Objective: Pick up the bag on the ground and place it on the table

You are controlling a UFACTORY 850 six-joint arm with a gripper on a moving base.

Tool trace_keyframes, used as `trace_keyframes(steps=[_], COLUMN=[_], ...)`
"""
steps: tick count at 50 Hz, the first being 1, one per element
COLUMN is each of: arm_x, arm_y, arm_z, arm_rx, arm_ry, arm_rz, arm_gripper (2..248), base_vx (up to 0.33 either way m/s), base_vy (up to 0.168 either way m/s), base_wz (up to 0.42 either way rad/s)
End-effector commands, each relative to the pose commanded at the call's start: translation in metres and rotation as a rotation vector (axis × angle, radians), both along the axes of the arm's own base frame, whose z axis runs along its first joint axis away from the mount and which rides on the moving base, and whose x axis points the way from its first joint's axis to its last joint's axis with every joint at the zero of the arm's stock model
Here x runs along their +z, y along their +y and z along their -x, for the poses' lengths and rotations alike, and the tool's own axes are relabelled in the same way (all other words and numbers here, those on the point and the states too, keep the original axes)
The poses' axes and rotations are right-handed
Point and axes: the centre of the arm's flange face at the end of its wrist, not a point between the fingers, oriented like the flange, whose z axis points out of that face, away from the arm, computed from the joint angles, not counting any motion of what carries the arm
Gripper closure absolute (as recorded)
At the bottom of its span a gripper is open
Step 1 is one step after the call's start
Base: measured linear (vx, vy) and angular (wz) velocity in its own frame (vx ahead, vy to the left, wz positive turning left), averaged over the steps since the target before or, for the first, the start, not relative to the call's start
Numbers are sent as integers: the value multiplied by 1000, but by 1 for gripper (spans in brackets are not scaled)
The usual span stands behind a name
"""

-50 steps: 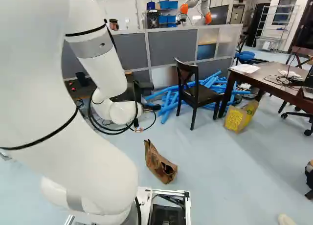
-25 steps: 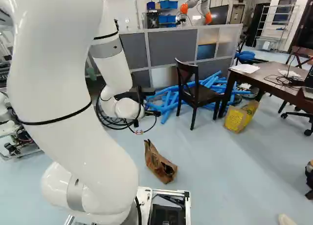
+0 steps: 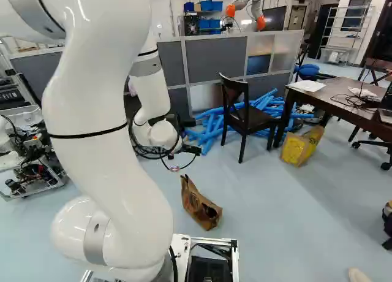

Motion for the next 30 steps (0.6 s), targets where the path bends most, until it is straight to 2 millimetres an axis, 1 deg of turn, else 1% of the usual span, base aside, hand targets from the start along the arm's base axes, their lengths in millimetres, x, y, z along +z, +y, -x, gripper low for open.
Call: trace_keyframes(steps=[30], arm_x=[-47], arm_y=[-12], arm_z=[-30], arm_rx=[15], arm_ry=[223], arm_rz=[11], arm_gripper=[3], base_vx=[0], base_vy=[0], base_wz=[0])
